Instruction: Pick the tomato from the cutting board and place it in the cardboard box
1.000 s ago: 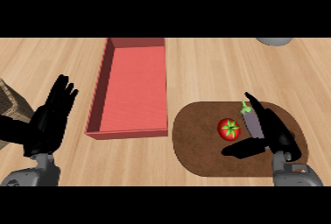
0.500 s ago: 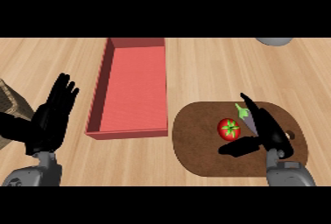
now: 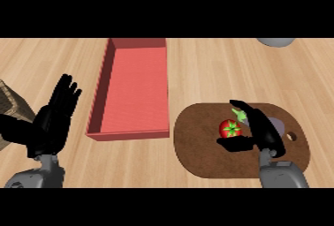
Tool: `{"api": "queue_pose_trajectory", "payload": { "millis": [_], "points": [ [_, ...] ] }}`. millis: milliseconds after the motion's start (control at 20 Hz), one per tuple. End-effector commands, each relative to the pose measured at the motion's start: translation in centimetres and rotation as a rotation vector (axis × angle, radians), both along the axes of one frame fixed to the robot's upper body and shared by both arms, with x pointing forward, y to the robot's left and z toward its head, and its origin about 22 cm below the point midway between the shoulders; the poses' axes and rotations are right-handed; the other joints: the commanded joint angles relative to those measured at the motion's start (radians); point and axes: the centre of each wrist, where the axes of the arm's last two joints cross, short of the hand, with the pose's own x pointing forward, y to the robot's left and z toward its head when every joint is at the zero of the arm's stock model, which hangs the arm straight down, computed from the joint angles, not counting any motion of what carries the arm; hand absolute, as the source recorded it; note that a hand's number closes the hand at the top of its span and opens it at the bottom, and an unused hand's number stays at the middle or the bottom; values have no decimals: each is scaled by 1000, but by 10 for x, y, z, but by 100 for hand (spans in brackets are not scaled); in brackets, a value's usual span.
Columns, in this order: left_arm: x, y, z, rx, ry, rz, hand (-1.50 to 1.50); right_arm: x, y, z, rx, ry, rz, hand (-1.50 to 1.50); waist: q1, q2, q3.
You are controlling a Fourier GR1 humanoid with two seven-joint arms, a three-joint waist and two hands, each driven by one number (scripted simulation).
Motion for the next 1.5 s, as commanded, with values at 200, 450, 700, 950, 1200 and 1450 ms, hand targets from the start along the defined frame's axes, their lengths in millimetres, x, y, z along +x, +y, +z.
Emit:
{"api": "queue_pose_trajectory", "payload": {
  "millis": [200, 450, 700, 950, 1200, 1450],
  "points": [
    [-14, 22, -9, -15, -11, 3, 0, -12, 30, -4, -111, -70, 80, 150, 2, 4, 5],
    [-1, 8, -4, -16, -10, 3, 0, -3, -19, 5, -143, -130, 29, 150, 0, 4, 5],
    [10, -16, 7, 2, -24, -116, 0, 9, 129, 31, -319, -245, 196, 150, 145, 22, -3],
    [16, -32, 14, 1, -45, -201, 0, 20, 164, 51, -470, -316, 246, 150, 246, 35, -9],
    [22, -46, 15, 9, -45, -263, 0, 30, 194, 78, -594, -387, 229, 150, 286, 45, -7],
    [27, -60, 16, 1, -48, -304, 0, 38, 218, 111, -635, -477, 191, 150, 311, 48, -7]
  ]
}}
